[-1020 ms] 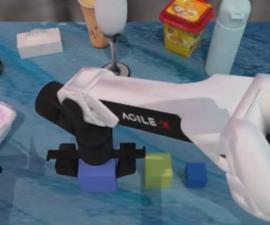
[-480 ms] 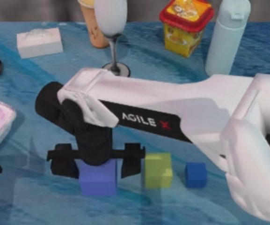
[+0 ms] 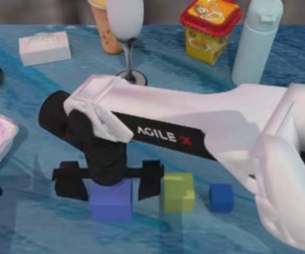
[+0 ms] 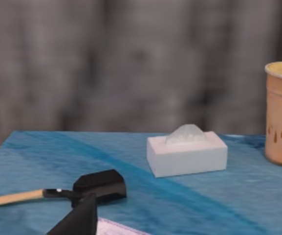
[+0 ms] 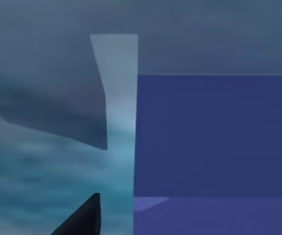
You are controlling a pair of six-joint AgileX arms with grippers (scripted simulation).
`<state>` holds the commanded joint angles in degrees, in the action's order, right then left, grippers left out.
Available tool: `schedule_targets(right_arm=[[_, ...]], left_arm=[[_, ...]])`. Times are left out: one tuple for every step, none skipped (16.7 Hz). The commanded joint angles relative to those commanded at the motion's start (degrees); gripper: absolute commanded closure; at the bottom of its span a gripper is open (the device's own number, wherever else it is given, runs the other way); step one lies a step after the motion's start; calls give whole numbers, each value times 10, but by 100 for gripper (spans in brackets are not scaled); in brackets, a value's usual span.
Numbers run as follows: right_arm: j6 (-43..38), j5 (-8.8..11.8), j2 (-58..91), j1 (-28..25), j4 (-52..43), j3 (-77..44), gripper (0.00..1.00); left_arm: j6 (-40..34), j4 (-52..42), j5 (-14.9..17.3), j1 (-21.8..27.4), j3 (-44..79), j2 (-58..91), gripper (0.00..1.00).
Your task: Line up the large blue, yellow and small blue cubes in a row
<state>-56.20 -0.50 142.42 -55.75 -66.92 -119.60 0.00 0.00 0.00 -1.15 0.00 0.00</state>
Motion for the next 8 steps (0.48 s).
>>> schedule_targets(right_arm=[[-1, 0, 0, 0, -14, -14, 0], [-1, 0, -1, 0, -34, -32, 0], [-2, 0, -3, -1, -58, -52, 0], [-1, 0, -5, -2, -83, -74, 0], [-1, 0, -7, -3, -106, -94, 0], [0, 0, -9, -4, -123, -111, 0], [1, 0, -11, -4, -134, -122, 0], [1, 0, -12, -4, -139, -127, 0]], left_arm=[[0, 0, 0, 0, 0, 0, 0], [0, 0, 0, 0, 0, 0, 0], [0, 0, 0, 0, 0, 0, 0], [0, 0, 0, 0, 0, 0, 0], [0, 0, 0, 0, 0, 0, 0], [0, 0, 0, 0, 0, 0, 0], [0, 0, 0, 0, 0, 0, 0], [0, 0, 0, 0, 0, 0, 0]])
